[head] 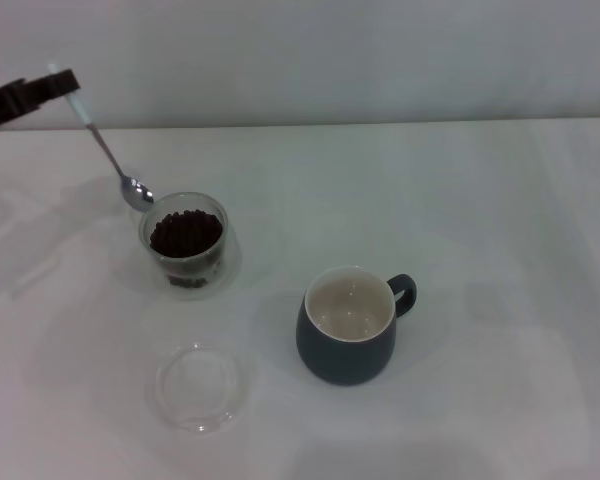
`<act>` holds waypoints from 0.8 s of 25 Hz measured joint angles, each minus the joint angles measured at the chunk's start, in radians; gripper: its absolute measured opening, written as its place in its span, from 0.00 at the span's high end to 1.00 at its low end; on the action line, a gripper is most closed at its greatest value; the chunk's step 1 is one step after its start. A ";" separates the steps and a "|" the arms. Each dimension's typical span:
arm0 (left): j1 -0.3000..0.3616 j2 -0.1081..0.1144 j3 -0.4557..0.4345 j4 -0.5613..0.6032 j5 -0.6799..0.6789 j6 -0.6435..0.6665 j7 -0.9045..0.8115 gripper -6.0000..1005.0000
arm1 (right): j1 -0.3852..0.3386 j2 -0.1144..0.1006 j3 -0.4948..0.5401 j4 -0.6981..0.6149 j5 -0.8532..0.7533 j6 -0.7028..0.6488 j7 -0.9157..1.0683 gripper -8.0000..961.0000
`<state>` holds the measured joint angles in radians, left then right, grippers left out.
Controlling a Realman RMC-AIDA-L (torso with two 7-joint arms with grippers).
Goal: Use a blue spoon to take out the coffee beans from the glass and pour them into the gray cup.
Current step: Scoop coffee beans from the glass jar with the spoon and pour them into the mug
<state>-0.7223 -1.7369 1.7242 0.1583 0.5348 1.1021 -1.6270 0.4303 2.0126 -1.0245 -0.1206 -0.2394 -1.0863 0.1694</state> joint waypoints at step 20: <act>-0.028 -0.083 -0.005 0.004 0.124 -0.095 0.110 0.86 | 0.010 0.000 0.001 0.002 -0.003 0.031 0.002 0.50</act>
<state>-0.7500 -1.8201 1.7191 0.1627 0.6591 1.0075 -1.5174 0.4399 2.0125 -1.0231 -0.1181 -0.2422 -1.0553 0.1718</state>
